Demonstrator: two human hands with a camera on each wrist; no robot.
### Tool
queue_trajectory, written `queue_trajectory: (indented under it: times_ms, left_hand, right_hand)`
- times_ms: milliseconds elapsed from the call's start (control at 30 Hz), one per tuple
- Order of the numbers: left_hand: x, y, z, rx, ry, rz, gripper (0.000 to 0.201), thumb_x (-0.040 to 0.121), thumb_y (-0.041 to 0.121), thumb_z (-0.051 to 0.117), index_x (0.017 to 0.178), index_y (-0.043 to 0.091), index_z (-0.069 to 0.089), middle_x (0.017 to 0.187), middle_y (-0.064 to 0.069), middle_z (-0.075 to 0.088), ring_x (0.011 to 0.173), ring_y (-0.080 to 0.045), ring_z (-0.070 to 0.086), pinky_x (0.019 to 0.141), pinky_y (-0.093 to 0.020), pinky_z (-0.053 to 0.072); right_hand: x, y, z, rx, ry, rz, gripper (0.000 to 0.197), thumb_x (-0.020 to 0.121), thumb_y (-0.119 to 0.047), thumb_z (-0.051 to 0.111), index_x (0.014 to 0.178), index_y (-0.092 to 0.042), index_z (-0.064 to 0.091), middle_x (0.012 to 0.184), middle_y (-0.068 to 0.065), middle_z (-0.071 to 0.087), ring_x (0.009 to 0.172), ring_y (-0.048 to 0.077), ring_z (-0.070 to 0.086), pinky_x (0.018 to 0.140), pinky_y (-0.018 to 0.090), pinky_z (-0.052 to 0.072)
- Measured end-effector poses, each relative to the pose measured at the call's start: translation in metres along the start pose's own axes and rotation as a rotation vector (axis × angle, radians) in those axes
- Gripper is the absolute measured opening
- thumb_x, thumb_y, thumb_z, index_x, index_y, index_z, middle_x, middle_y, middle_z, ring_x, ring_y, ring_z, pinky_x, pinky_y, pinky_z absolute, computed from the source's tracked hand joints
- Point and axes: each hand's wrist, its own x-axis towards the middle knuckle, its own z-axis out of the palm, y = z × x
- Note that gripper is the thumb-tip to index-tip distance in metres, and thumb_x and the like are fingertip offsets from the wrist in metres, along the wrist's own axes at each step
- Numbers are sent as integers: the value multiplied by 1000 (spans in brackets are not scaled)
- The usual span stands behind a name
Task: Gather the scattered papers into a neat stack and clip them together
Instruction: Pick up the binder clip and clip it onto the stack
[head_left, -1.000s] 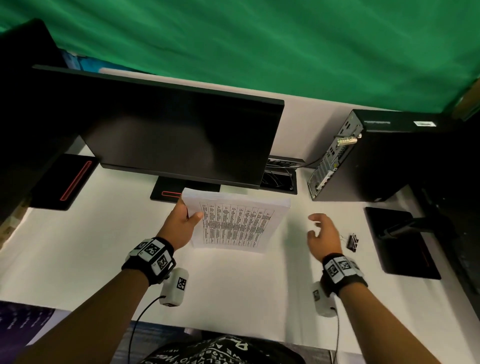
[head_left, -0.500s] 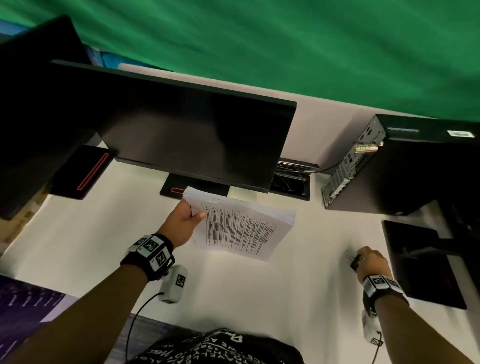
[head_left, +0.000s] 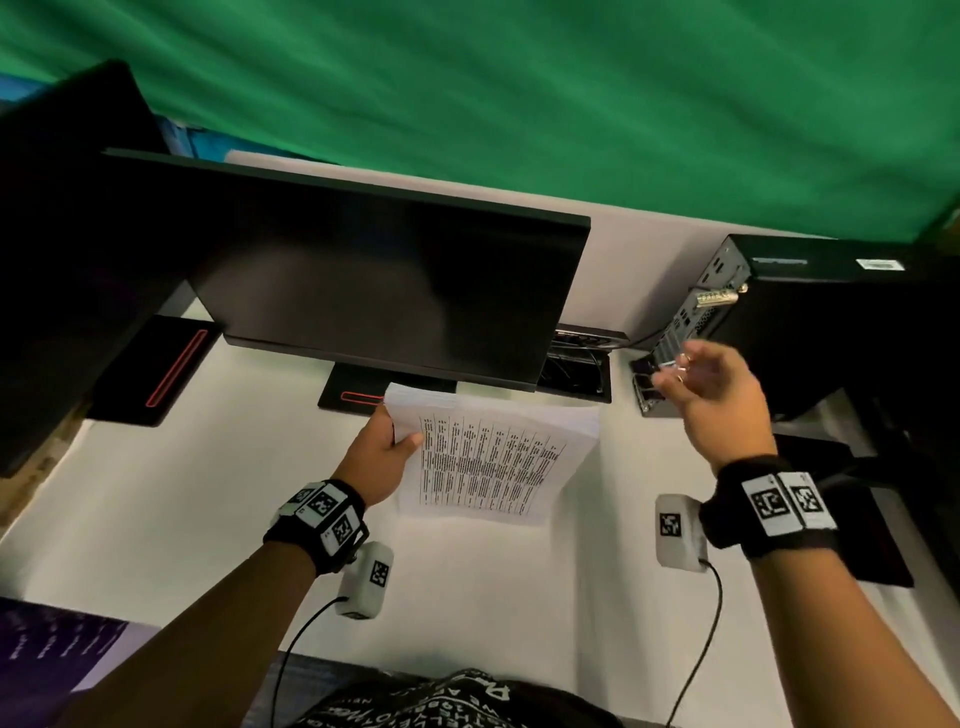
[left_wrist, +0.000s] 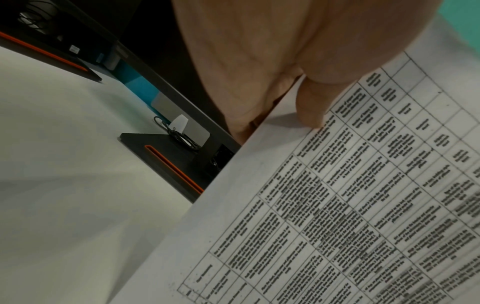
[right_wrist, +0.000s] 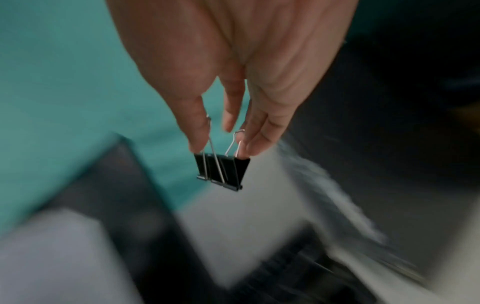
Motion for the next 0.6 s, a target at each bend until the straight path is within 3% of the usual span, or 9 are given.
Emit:
queue_trajectory:
  times_ms: [100,267,400,467,600]
  left_hand:
    - [-3,3,-1,-5,-15,12,36,97,7,51,132,17,48,123,3,61,119,-15,55,93,-25,45]
    - [-4,6,-2,24,-8,70,42,96,6,51,136,16,44,123,2,59,116,-14,55,98,-29,44]
    - [-8,7,-3,2,3,45,46,96,7,51,139,20,41,119,6,59,111,-10,54,99,-34,45]
    - [-8,7,-4,-21,-8,46,47,96,6,51,139,21,41,126,3,60,115,-13,54,100,-36,44]
    - [-9,6,-4,-52,-16,48,48,97,6,51,140,23,40,130,0,59,122,-17,54,98,-34,45]
  right_hand:
    - [-23,-72,19,20,-149,-251,54,83,-6,77,131,-19,55,113,2,66,103,8,68,93,22,52]
    - [-74,-119,70,-455,-297,-606,49,80,-25,80,125,-17,61,116,-1,64,100,9,65,95,24,51]
    - [-97,-111,99,-635,-352,-695,42,81,-19,79,118,-13,61,110,2,60,96,17,62,86,27,51]
    - [-101,-104,106,-654,-331,-725,34,77,-12,81,107,-10,64,102,4,61,86,20,64,76,26,51]
    - [-108,-98,117,-679,-290,-789,26,72,-8,85,88,-6,65,85,6,62,67,20,61,62,21,40]
